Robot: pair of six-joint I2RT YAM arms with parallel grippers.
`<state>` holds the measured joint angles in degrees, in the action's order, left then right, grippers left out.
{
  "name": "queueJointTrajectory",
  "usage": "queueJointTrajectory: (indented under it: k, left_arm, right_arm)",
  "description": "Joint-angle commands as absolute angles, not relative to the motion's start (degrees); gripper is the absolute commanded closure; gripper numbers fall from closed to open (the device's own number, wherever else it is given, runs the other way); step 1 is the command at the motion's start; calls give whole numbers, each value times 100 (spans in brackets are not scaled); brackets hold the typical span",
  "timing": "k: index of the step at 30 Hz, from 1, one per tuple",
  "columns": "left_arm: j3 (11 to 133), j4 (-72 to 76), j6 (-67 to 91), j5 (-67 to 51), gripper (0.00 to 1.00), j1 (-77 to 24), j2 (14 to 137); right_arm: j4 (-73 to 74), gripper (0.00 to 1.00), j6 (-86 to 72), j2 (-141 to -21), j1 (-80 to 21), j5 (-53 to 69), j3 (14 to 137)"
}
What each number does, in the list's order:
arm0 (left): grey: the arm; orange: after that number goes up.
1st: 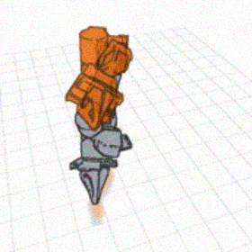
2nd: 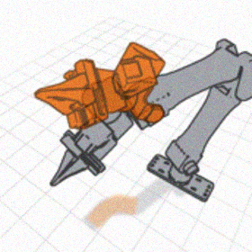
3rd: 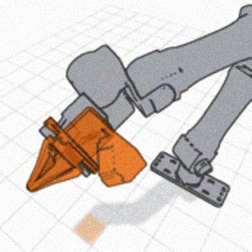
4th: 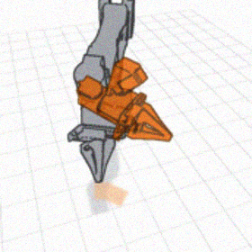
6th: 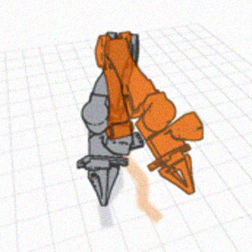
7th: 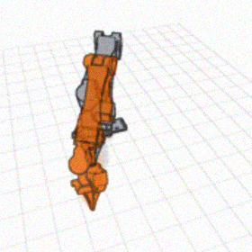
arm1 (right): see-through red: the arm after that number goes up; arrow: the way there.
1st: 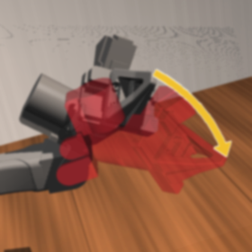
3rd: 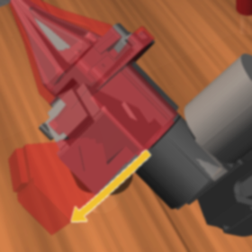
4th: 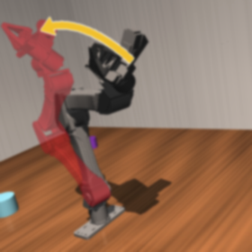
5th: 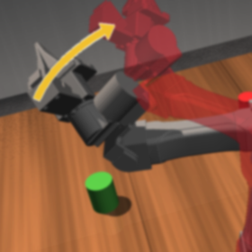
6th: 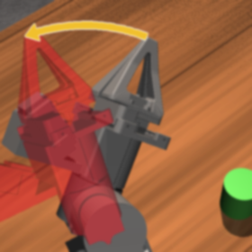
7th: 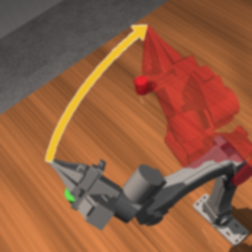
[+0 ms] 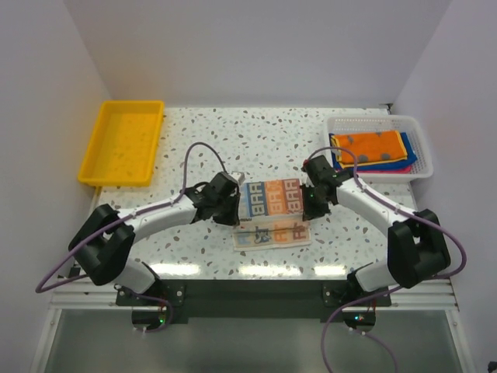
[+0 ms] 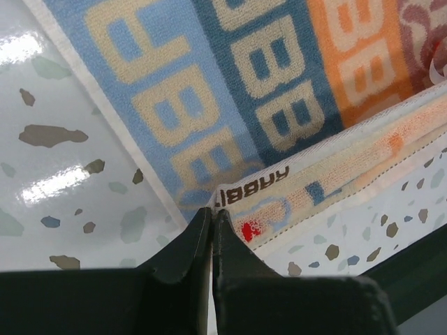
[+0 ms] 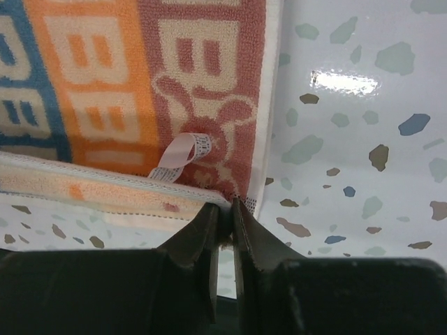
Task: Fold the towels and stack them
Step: Fold the towel
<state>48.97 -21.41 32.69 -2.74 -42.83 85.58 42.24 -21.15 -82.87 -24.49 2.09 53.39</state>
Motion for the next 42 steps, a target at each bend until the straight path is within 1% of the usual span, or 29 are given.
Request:
queueJointTrajectory:
  k: [1,2,3,5,6,9,10,15,17,18,20,21,24,25,28,29,31,32,33,35,38,42]
  left_arm:
    - [4606,-2839,3366,483,94,-4192,8263]
    - [4545,-2848,3392,536,89,-4210,8183]
    - [4518,-2856,3419,527,79,-4227,8130]
    - [4447,-2874,3428,458,67,-4297,7937]
    - [4421,-2848,3402,387,49,-4333,7867]
    - [4281,-2777,3357,176,24,-4640,7612]
    - [4211,-2777,3366,158,22,-4832,7490]
    - [4192,-2795,3445,237,21,-5168,6988]
    - [4394,-2830,3428,534,21,-5159,6847]
    - [4516,-2882,3410,675,21,-5150,6873]
    - [4851,-2962,3375,1026,18,-5107,7031]
    - [4947,-2962,3323,1089,16,-5046,7110]
    - [5351,-2848,3217,994,16,-4572,7609]
    - [5396,-2656,3199,906,17,-4266,7698]
    - [5650,-2304,3041,774,24,-3808,8145]
    - [5764,-2216,2971,756,30,-3727,8321]
    - [6186,-2162,2892,608,35,-3587,8875]
    - [6327,-2119,2831,598,41,-3560,9060]
    - [6572,-2109,2821,580,44,-3542,9401]
    - [6784,-2092,2786,501,49,-3507,9702]
    - [7048,-1996,2830,396,53,-3498,10159]
    - [7146,-1934,2988,273,55,-3472,10660]
  right_arm:
    - [4412,85,-2118,-8165,-2320,-476,5186]
    - [4403,82,-2136,-8122,-2329,-422,5159]
    - [4403,76,-2179,-8043,-2355,-361,5090]
    - [4438,75,-2293,-7946,-2469,-246,5036]
    - [4499,74,-2337,-7806,-2522,-220,4984]
    - [4561,71,-2627,-7359,-2707,-36,4870]
    - [4562,70,-2689,-7235,-2724,-18,4834]
    - [4290,68,-2611,-6654,-2742,123,4728]
    - [4210,67,-2349,-6819,-2742,201,4851]
    - [4140,62,-2242,-6942,-2751,394,5043]
    - [4078,58,-1962,-7371,-2856,431,5272]
    - [4052,56,-1890,-7539,-2909,396,5526]
    - [3938,55,-1714,-8093,-3207,142,5984]
    - [3903,55,-1688,-8225,-3356,80,6081]
    - [3736,55,-1696,-8788,-3550,-148,6424]
    - [3692,56,-1757,-8911,-3664,-184,6581]
    - [3622,56,-1845,-9298,-3770,-298,6697]
    - [3569,56,-1907,-9395,-3875,-360,6784]
    - [3568,56,-1933,-9613,-3919,-395,6829]
    - [3568,57,-2039,-9799,-4051,-553,6899]
    - [3420,58,-2153,-10010,-4166,-659,6795]
    - [3322,58,-2224,-10055,-4245,-685,6610]
